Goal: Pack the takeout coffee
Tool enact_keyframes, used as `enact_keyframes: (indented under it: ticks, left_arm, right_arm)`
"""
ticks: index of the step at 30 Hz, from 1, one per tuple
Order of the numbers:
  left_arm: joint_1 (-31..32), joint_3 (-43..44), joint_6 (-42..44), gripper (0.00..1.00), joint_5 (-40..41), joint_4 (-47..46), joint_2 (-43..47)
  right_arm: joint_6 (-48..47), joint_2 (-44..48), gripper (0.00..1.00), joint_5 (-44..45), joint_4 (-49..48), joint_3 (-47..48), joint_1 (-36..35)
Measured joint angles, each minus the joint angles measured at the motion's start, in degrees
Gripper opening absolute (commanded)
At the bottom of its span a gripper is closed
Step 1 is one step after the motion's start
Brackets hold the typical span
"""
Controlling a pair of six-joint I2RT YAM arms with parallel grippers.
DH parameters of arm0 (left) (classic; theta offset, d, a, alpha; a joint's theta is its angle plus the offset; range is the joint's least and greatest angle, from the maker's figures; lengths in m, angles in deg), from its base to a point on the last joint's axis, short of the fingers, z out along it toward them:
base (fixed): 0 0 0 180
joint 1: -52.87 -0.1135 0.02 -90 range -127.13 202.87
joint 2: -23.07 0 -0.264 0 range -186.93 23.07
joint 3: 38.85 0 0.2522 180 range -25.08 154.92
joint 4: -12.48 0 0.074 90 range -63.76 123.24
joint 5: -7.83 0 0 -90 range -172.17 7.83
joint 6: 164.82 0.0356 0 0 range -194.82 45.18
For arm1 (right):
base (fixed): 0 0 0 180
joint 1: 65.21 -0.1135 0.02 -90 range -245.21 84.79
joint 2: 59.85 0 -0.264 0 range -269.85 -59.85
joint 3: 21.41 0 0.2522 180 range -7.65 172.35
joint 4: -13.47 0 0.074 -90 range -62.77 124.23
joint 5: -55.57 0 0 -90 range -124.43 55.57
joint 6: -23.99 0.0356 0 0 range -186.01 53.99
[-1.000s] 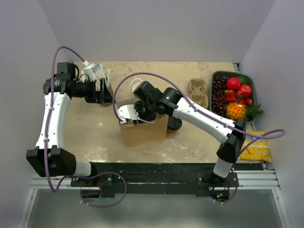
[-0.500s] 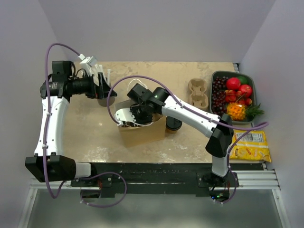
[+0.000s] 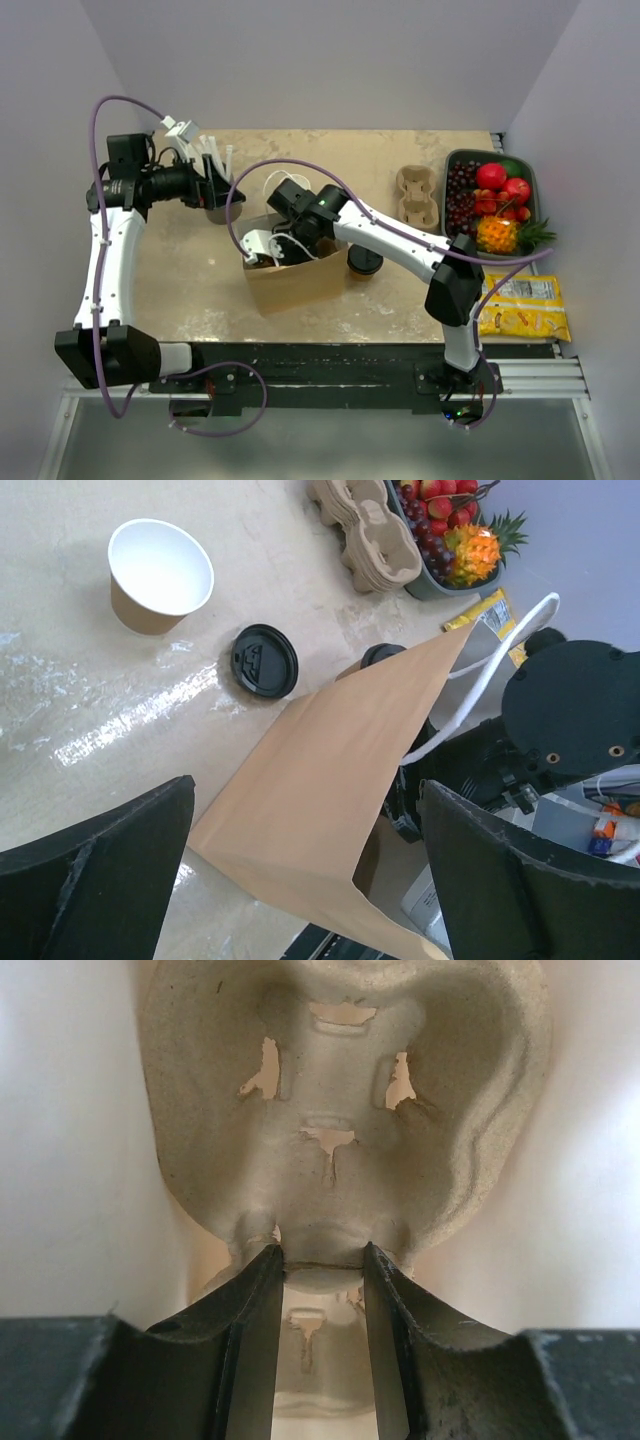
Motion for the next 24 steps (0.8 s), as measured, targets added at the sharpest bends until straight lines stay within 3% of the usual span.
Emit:
enact_keyframes:
  ticks: [9, 12, 19, 24]
  left_arm:
    - [0.0, -1.92, 1.81, 0.98, 0.0, -0.92, -0.17]
    - [0.0, -3.15, 1.75, 0.98, 0.13, -1.4, -0.07]
    - [0.0, -3.78, 1.73, 0.98, 0.61, -1.84, 1.16]
    - [0.0, -3.78, 1.75, 0.98, 0.61, -1.81, 2.19]
  right_arm:
    - [0.74, 0.0, 0.02, 1.46, -1.42, -3.06, -0.02]
    - [0.9, 0.0, 0.08, 2.21, -1.44, -3.08, -0.02]
    - [0.39, 0.31, 0.33, 2.21, -3.06, -6.54, -0.02]
    - [-0.04, 0.33, 0.43, 2.14, -3.17, -7.21, -0.02]
